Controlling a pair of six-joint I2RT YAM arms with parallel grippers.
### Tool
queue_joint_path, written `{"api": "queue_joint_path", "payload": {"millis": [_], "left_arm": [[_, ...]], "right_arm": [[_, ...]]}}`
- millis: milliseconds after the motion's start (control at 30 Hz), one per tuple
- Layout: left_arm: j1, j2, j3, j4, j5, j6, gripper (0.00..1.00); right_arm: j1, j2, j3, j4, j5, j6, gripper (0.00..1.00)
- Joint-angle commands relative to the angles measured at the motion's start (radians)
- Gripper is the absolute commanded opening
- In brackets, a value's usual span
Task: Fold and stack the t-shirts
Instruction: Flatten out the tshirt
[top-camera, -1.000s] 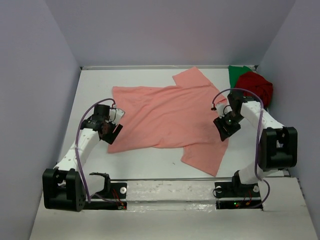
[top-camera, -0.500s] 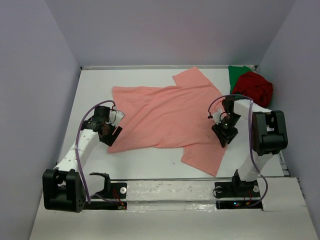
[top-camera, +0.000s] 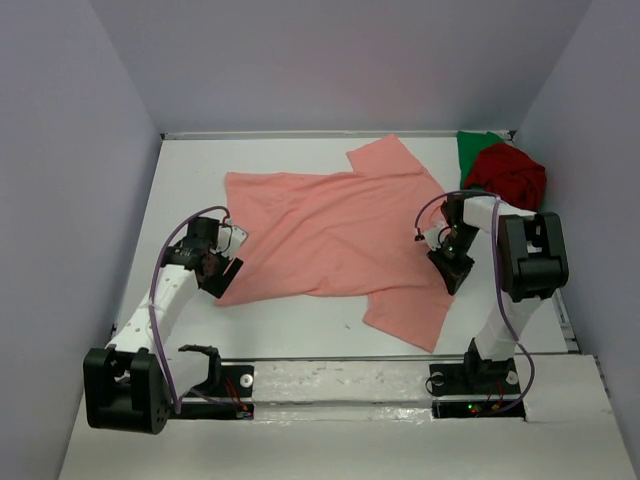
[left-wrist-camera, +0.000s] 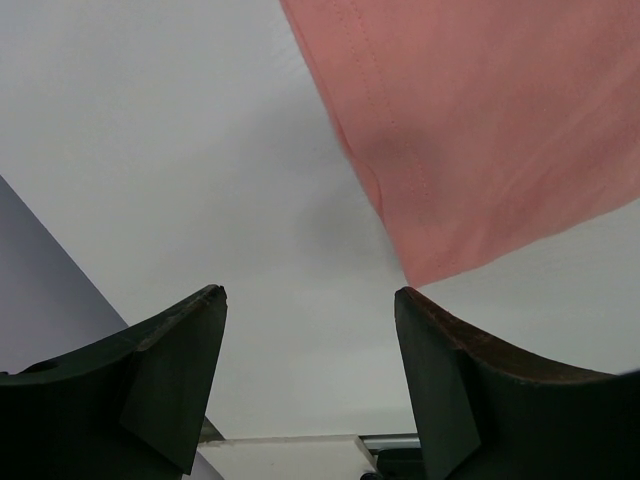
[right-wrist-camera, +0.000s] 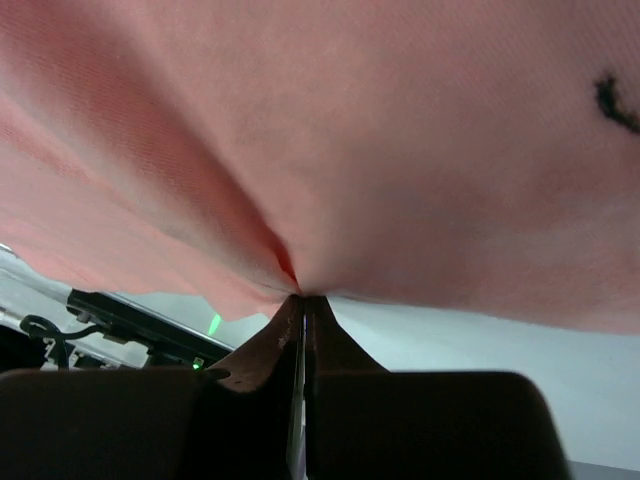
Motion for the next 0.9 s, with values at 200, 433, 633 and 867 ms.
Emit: {"api": "queue_joint_path", "payload": {"millis": [200, 433, 633, 867], "left_arm": [[0.005, -0.056, -0.010, -0.024, 0.011, 0.020, 0.80], [0.005, -0.038, -0.022, -0.021, 0.043, 0.049, 0.77], [0.005, -0.039, -0.026, -0.097, 0.098, 0.164, 0.77], [-0.034, -0.044, 0.027, -0.220, 0.113, 0.301, 0.72]], "right_arm": [[0.011, 0.011, 0.075, -0.009, -0.041, 0.008, 0.00], [0.011, -0.038, 0.195, -0.056, -0.085, 0.017, 0.00], [0.011, -0.008, 0.217, -0.050, -0.082, 0.029, 0.00], [0.011, 0.044, 0.238, -0.038, -0.095, 0.049, 0.00]]}}
